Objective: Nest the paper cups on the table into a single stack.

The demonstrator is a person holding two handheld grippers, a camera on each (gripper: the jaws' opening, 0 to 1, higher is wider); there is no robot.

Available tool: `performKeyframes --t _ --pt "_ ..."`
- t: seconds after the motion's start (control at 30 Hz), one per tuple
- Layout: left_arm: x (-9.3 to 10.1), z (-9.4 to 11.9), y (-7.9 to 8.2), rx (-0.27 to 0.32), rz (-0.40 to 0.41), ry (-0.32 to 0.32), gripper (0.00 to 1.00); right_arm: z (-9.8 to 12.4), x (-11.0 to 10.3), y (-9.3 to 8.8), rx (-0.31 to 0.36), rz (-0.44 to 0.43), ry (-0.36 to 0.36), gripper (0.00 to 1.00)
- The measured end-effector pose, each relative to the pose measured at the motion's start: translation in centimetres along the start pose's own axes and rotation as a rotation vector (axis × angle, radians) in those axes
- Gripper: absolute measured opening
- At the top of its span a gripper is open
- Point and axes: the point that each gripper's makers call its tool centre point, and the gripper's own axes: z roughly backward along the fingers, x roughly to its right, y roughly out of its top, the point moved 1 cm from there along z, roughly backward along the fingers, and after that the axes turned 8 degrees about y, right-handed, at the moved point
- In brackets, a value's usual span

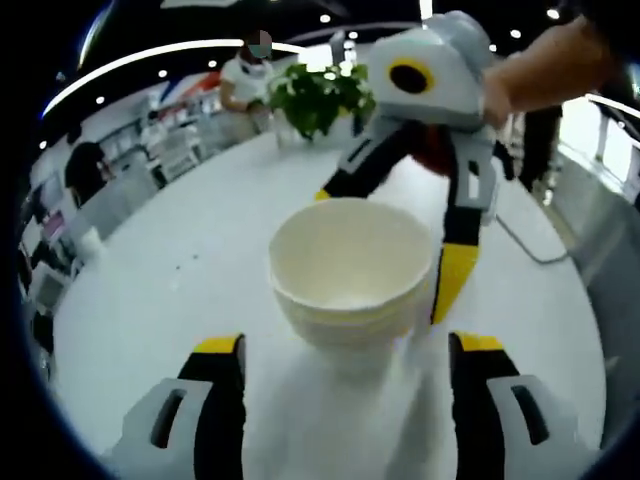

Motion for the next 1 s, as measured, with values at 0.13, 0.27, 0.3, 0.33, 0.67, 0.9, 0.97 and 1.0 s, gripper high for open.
performKeyframes --t 0.13,0.27,0.3,0.33,0.67,0.9,0.97,1.0 --pt "-0.4 1.7 -0.6 0.001 0.087 0.044 0.98 1.3 -0.1 0.3 0.036 -0.012 -0.055 0.88" --pt "0.0 3.6 -1.4 0.013 0.159 0.049 0.98 3.1 -0.8 0.5 0.095 -0.061 -0.117 1.00" --pt "-0.2 4.2 -1.7 0.002 0.162 0.079 0.98 3.8 -1.1 0.4 0.096 -0.067 -0.126 1.00" --pt "-0.5 4.7 -1.8 0.002 0.166 0.100 0.98 4.3 -1.4 0.2 0.098 -0.077 -0.136 1.00" --pt "2.3 11.5 -3.2 0.078 0.279 0.227 0.98 10.0 -6.6 -2.8 0.185 -0.175 -0.275 1.00" --pt "5.1 15.3 -4.3 0.126 0.366 0.281 0.98 11.9 -10.8 -5.1 0.206 -0.214 -0.313 1.00" --pt "5.7 16.1 -4.7 0.123 0.368 0.286 0.98 12.2 -11.8 -5.5 0.212 -0.226 -0.313 1.00" --pt "5.9 16.5 -4.8 0.119 0.367 0.288 0.98 12.3 -12.2 -5.6 0.213 -0.227 -0.315 1.00"
